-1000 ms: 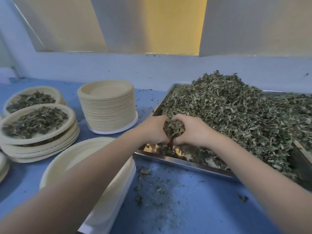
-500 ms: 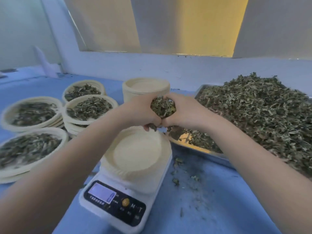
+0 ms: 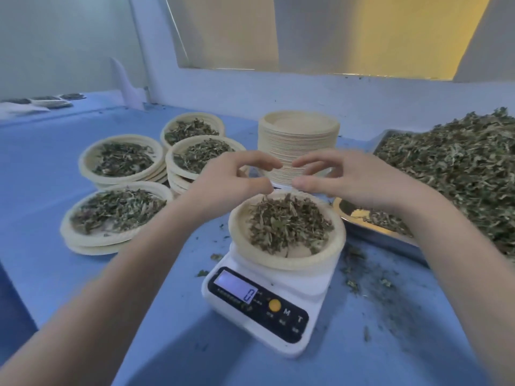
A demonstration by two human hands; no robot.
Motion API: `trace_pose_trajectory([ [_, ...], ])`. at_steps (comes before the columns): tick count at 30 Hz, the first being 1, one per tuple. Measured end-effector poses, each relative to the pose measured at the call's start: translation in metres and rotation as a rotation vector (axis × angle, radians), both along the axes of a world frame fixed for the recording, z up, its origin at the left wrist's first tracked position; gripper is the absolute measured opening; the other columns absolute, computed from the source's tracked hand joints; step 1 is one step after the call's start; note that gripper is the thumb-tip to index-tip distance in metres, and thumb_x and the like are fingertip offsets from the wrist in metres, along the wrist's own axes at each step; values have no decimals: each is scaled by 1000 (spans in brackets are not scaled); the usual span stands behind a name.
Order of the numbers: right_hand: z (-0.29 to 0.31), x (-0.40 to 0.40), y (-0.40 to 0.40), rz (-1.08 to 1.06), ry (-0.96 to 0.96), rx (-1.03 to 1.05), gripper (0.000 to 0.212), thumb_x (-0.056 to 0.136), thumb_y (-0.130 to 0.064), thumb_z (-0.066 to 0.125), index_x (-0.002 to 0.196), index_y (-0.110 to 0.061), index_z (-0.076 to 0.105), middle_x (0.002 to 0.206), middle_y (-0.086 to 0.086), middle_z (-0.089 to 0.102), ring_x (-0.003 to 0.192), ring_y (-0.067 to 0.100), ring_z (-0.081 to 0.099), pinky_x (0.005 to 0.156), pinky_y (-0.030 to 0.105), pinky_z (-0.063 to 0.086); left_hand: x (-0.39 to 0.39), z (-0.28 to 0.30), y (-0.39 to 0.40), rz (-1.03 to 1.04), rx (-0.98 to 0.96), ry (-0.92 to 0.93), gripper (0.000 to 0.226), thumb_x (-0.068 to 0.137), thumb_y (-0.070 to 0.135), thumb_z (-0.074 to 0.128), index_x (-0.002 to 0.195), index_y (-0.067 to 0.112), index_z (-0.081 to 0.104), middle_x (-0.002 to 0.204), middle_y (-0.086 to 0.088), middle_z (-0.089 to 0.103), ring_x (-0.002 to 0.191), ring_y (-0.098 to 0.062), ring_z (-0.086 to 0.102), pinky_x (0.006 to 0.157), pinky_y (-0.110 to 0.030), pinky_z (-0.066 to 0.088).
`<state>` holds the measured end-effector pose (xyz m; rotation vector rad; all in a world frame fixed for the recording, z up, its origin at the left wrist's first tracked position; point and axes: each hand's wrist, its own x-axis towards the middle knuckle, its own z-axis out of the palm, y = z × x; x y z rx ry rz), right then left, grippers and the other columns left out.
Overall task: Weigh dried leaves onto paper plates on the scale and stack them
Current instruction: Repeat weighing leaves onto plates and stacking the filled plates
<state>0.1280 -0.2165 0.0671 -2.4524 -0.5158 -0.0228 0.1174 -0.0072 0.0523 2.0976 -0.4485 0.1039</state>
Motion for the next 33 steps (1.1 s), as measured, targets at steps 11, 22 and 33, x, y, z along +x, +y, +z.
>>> trace_pose_trajectory([
  [11,-21,5,16,-13,-144,109,16,82,-48,64,96,-42,69,90,-25,67,82,-10,60,72,4,42,6,-49,-10,333,-334,-296,30,78,4,62,83,33,68,98,3,61,70,-8,50,75,-25,44],
  [22,-26,5,17,20,-177,125,6,82,-41,67,86,-44,68,84,-37,62,77,-16,57,66,-2,39,0,-58,1,333,-350,-154,23,69,24,57,88,30,69,95,3,57,69,-8,52,82,-38,49],
  [33,-21,1,-3,-39,-154,78,20,77,-50,66,95,-44,69,85,-25,68,74,-12,60,59,1,40,5,-65,1,324,-310,-102,23,70,29,60,89,37,67,92,12,54,67,3,50,80,-26,44],
])
